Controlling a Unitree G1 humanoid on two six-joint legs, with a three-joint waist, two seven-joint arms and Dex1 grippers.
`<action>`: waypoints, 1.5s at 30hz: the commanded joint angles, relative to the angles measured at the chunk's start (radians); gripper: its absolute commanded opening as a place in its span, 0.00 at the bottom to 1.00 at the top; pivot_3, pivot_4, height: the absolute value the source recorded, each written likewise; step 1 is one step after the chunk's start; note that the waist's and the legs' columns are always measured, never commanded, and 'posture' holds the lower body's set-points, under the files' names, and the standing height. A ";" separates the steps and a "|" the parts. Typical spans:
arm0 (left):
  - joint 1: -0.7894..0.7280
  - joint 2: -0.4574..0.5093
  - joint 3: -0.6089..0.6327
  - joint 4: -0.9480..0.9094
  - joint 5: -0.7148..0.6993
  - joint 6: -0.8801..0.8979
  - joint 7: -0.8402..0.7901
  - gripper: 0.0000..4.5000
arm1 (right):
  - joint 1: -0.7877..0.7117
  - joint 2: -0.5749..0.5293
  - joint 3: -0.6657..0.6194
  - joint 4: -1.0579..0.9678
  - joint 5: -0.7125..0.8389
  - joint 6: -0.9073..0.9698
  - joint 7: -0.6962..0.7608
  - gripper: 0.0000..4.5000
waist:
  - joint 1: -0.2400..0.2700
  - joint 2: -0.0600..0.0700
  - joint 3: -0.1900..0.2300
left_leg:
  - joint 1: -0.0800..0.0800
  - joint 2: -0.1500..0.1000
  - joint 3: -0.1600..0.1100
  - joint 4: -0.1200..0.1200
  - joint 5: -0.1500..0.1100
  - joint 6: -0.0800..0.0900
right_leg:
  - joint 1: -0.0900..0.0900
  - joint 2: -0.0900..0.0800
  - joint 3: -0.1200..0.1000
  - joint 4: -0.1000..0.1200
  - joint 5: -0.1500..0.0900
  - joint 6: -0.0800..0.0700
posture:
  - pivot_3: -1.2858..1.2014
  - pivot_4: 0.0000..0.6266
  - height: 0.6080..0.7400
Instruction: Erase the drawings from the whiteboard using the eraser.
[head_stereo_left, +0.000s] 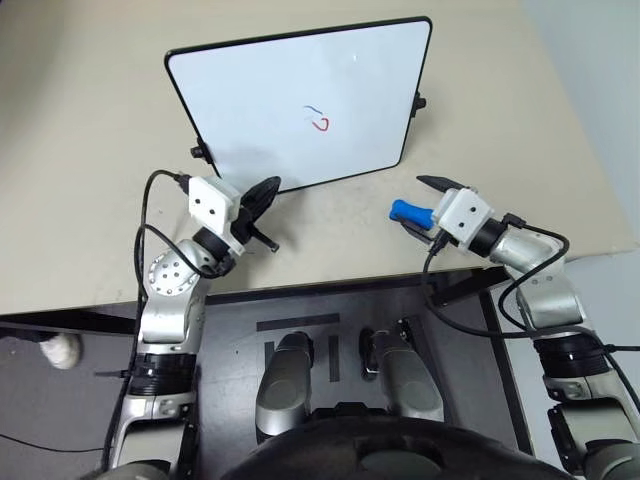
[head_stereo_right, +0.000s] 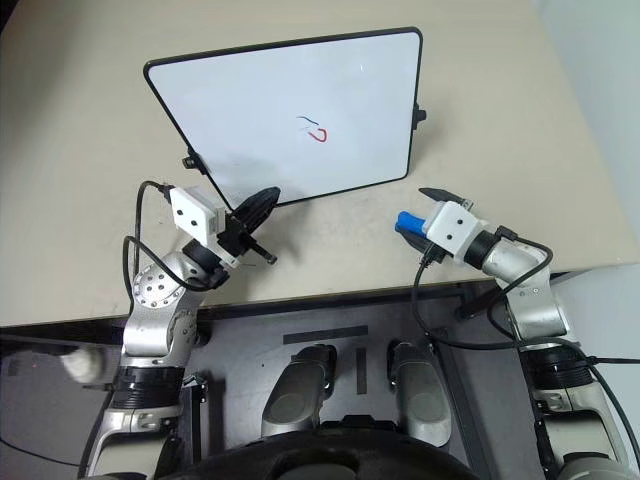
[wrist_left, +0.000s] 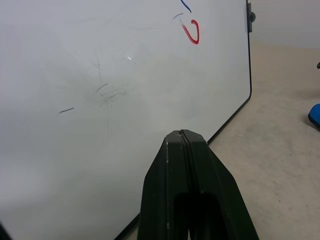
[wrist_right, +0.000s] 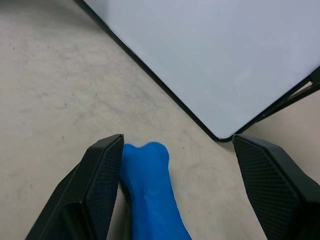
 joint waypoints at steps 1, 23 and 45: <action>-0.029 0.003 0.001 -0.011 -0.010 -0.008 -0.014 0.00 | 0.005 -0.001 -0.015 -0.035 -0.003 -0.016 -0.021 0.81 | 0.000 0.000 0.000 | 0.000 0.000 0.000 0.000 0.000 0.000 | 0.000 0.000 0.000 0.000 0.000 0.000 | 0.52 0.24 1.00; 0.036 -0.019 0.019 -0.070 0.003 -0.019 0.032 0.00 | -0.040 -0.009 0.011 0.010 0.039 0.005 0.069 0.81 | -0.001 0.000 0.000 | 0.000 0.000 0.000 0.000 0.000 0.000 | 0.000 0.000 0.000 0.000 0.000 0.000 | 0.52 0.24 1.00; 0.083 -0.033 0.016 -0.093 0.004 -0.027 0.048 0.00 | 0.064 -0.079 -0.001 -0.085 0.084 0.136 0.140 0.81 | -0.001 0.000 0.000 | 0.000 0.000 0.000 0.000 0.000 -0.001 | 0.000 0.000 0.000 0.000 -0.002 0.003 | 0.52 0.24 1.00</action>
